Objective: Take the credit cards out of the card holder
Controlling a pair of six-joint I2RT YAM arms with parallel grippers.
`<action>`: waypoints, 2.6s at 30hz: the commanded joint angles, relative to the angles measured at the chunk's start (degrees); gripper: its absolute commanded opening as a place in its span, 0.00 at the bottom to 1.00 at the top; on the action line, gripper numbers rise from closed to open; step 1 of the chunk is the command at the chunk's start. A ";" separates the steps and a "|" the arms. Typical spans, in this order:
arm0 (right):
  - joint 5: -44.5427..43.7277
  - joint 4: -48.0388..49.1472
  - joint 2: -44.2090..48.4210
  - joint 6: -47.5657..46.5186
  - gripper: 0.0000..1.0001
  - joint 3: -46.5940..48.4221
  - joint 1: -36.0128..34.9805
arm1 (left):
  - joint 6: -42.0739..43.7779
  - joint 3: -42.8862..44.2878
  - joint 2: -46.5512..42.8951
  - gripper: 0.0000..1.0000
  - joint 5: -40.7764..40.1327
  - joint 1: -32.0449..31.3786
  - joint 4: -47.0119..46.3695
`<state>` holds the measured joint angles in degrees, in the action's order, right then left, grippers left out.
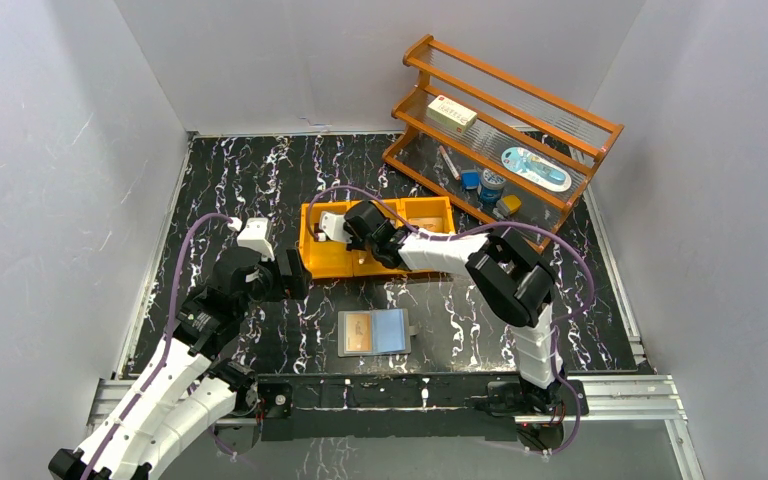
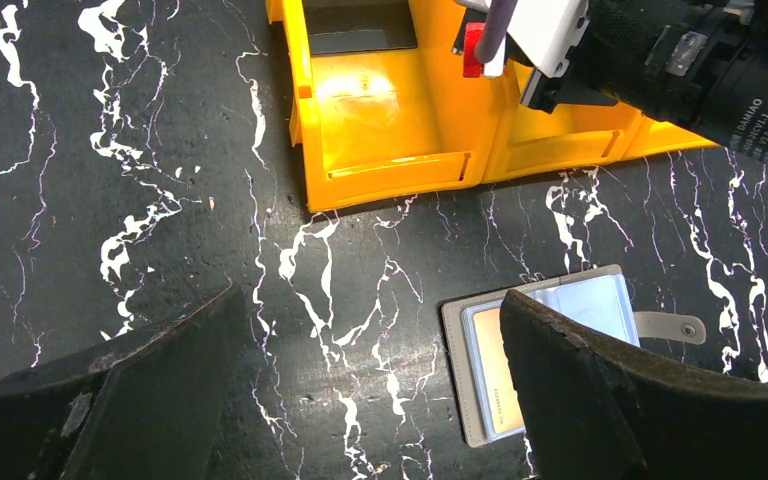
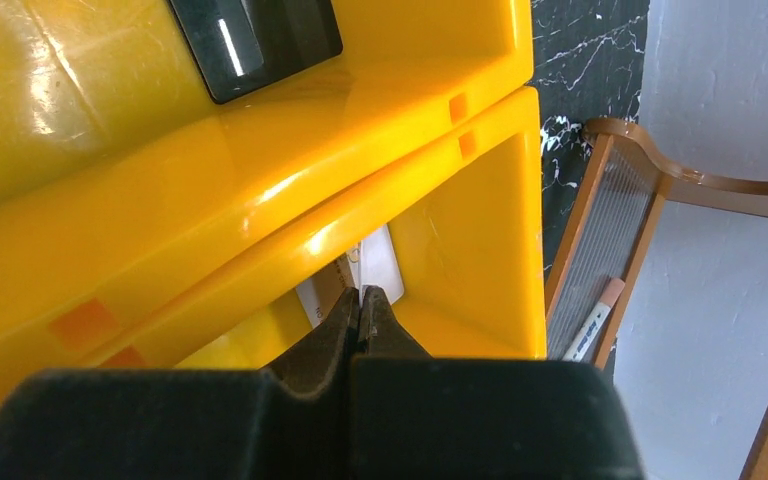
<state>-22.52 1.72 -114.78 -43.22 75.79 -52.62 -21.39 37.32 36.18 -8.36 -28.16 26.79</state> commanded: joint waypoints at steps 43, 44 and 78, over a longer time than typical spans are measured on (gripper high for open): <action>10.39 6.34 13.75 23.51 0.53 -3.91 3.50 | 1.26 0.60 1.99 0.98 -0.48 0.39 -0.07; 10.78 7.31 16.27 26.57 0.54 -5.94 3.49 | 1.19 0.58 2.12 0.98 -0.25 0.39 -0.07; 30.31 19.45 25.83 110.09 0.47 -40.31 -5.14 | -14.42 -7.62 20.97 0.57 37.67 0.13 -15.18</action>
<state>8.12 18.22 -87.37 64.64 33.32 -57.49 -34.92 30.48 56.01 24.25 -28.18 13.34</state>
